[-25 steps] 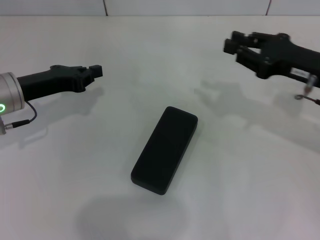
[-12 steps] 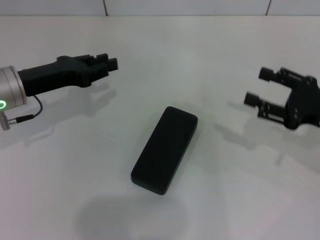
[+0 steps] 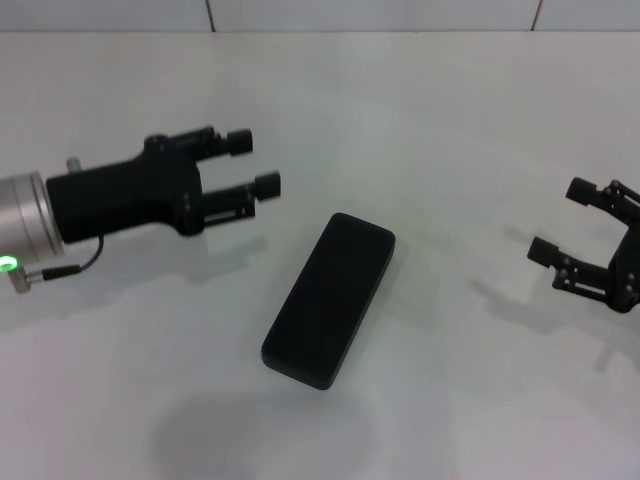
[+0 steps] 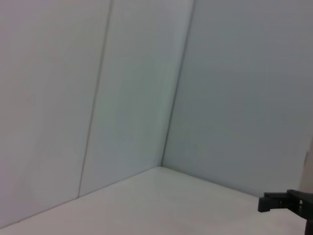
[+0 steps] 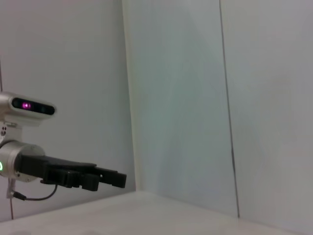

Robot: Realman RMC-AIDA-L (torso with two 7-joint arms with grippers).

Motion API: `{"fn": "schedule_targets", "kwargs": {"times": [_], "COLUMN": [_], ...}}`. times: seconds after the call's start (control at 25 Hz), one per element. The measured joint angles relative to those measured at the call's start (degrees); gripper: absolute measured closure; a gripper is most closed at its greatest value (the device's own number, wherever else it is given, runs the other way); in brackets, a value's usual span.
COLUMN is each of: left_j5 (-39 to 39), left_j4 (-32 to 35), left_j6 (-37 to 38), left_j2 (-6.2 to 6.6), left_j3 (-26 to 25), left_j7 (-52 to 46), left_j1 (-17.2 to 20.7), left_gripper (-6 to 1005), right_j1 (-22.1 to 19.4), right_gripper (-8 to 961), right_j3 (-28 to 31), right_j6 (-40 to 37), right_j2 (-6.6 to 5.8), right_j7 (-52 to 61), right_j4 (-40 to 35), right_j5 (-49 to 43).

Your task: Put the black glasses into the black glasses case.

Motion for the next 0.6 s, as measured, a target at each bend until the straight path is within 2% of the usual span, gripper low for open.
{"fn": "schedule_targets", "kwargs": {"times": [0.04,0.2,0.44,0.6], "left_j5": [0.1,0.28,1.04,1.05], "left_j4": [-0.2,-1.08,-5.07,-5.76], "left_j6": [0.02,-1.68,-5.08,-5.71], "left_j2": [-0.22,-0.93,-1.05,-1.3], "left_j3": [-0.05,-0.28,-0.34,-0.35], "left_j7": [1.14,4.29,7.75,9.01], "left_j1": [0.51,2.28,3.33,4.02], "left_gripper": [320,297,291,291], "right_j1": [-0.02,0.24,0.51,0.65], "right_gripper": [74,67,67,67], "right_j3": [-0.09,-0.21,-0.56,-0.69], "right_j6": [-0.01,0.59,2.82,3.19], "right_j2": [-0.01,0.17,1.14,1.23], "right_j7": [-0.67,-3.25,-6.22,-6.51], "right_j4": [0.71,4.24,5.81,6.01], "right_j5": [-0.1,-1.56,-4.6,-4.76]}}
